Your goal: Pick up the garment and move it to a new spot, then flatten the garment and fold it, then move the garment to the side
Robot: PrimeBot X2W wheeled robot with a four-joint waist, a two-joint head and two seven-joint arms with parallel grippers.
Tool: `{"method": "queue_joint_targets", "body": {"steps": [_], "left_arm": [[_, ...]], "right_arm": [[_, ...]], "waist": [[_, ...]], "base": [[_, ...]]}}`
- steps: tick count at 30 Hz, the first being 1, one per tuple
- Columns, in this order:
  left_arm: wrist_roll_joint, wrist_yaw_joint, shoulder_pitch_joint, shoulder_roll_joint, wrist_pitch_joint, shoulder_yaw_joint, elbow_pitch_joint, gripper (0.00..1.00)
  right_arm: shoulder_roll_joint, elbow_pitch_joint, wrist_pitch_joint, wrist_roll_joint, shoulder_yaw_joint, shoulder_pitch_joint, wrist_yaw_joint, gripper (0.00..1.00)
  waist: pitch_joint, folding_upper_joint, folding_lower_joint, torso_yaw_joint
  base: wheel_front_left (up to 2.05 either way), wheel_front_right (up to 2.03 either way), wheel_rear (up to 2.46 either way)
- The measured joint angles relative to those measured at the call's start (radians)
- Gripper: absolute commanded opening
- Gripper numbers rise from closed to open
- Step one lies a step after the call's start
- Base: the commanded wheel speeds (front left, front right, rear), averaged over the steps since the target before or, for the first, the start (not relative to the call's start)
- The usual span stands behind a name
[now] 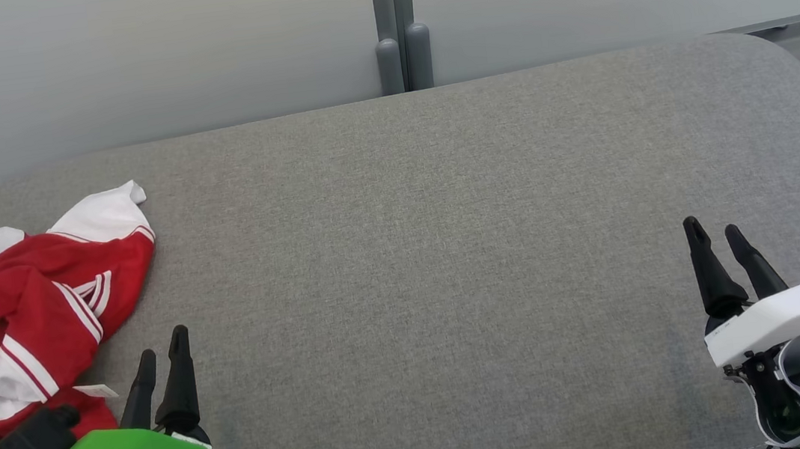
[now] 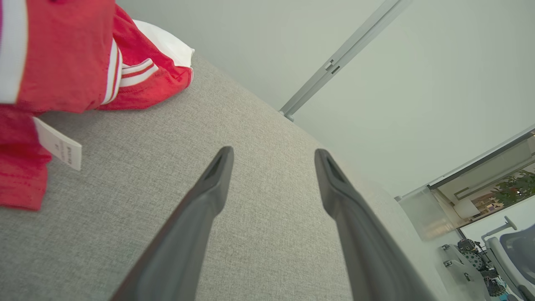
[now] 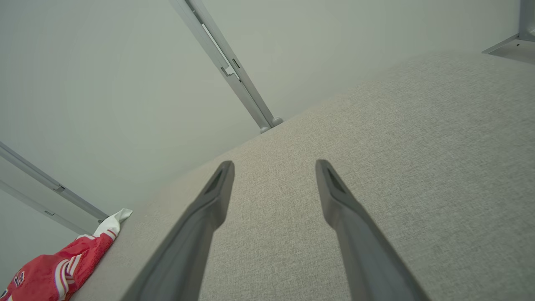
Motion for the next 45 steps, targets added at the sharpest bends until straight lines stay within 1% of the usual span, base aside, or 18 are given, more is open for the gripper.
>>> {"method": "queue_joint_targets", "body": {"steps": [3, 8, 9, 12, 14, 20, 22, 29, 32, 35, 36, 38, 41, 45], "left_arm": [[0.043, 0.0, 0.0, 0.0, -0.013, -0.004, 0.0, 1.0], [0.108, -0.001, 0.0, 0.001, -0.03, -0.016, 0.0, 1.0], [0.118, -0.001, 0.0, 0.001, -0.034, -0.017, 0.0, 1.0], [0.159, -0.001, 0.0, 0.001, -0.044, -0.02, 0.0, 1.0], [0.18, -0.001, 0.0, 0.001, -0.051, -0.021, 0.0, 1.0], [0.252, -0.005, 0.0, 0.002, -0.072, -0.024, 0.001, 1.0], [0.28, -0.007, 0.0, 0.003, -0.079, -0.025, 0.002, 1.0], [0.363, -0.011, 0.0, 0.004, -0.104, -0.027, 0.011, 1.0], [0.399, -0.012, 0.0, 0.004, -0.113, -0.027, 0.016, 1.0], [0.434, -0.014, 0.0, 0.005, -0.123, -0.027, 0.02, 1.0], [0.458, -0.014, 0.0, 0.005, -0.132, -0.026, 0.022, 1.0], [0.485, -0.014, 0.0, 0.005, -0.139, -0.027, 0.025, 1.0], [0.497, -0.014, 0.0, 0.006, -0.141, -0.027, 0.027, 1.0], [0.501, -0.019, 0.0, 0.005, -0.141, -0.024, 0.029, 1.0]], "right_arm": [[-0.003, -0.003, -0.011, -0.043, 0.008, 0.003, -0.008, 1.0], [-0.018, -0.009, -0.027, -0.111, 0.018, 0.016, -0.011, 1.0], [-0.02, -0.01, -0.032, -0.123, 0.021, 0.019, -0.018, 1.0], [-0.021, -0.012, -0.04, -0.163, 0.026, 0.019, -0.019, 1.0], [-0.023, -0.015, -0.048, -0.185, 0.029, 0.02, -0.027, 1.0], [-0.028, -0.018, -0.07, -0.256, 0.035, 0.035, -0.028, 1.0], [-0.03, -0.018, -0.076, -0.282, 0.037, 0.042, -0.036, 1.0], [-0.049, -0.02, -0.101, -0.37, 0.038, 0.05, -0.037, 1.0], [-0.056, -0.019, -0.11, -0.41, 0.036, 0.062, -0.044, 1.0], [-0.059, -0.019, -0.12, -0.444, 0.036, 0.062, -0.044, 1.0], [-0.063, -0.017, -0.129, -0.477, 0.036, 0.063, -0.044, 1.0], [-0.067, -0.017, -0.134, -0.502, 0.036, 0.063, -0.044, 1.0], [-0.071, -0.017, -0.14, -0.525, 0.033, 0.064, -0.043, 1.0], [-0.071, -0.017, -0.14, -0.525, 0.022, 0.064, -0.041, 1.0]], "waist": [[-0.001, 0.0, 0.0, 0.001], [-0.001, 0.0, 0.0, 0.002], [-0.001, 0.0, 0.0, 0.002], [-0.002, 0.0, 0.0, 0.002], [-0.002, 0.0, 0.0, 0.002], [-0.003, 0.0, 0.0, -0.001], [-0.003, 0.0, 0.0, -0.002], [-0.003, 0.0, 0.0, -0.005], [-0.003, 0.0, 0.0, -0.006], [-0.004, 0.0, 0.0, -0.007], [-0.003, 0.0, 0.0, -0.008], [-0.002, 0.0, 0.0, -0.009], [-0.001, 0.0, 0.0, -0.01], [0.002, 0.0, 0.0, -0.013]], "base": [[0.0, 0.0, 0.0], [0.0, 0.0, 0.0], [0.0, 0.0, 0.0], [0.0, 0.0, 0.0], [0.0, 0.0, 0.0], [0.0, 0.0, 0.0], [0.0, 0.0, 0.0], [0.0, 0.0, 0.0], [0.0, 0.0, 0.0], [0.0, 0.0, 0.0], [0.0, 0.0, 0.0], [0.0, 0.0, 0.0], [0.0, 0.0, 0.0], [0.0, 0.0, 0.0]]}}
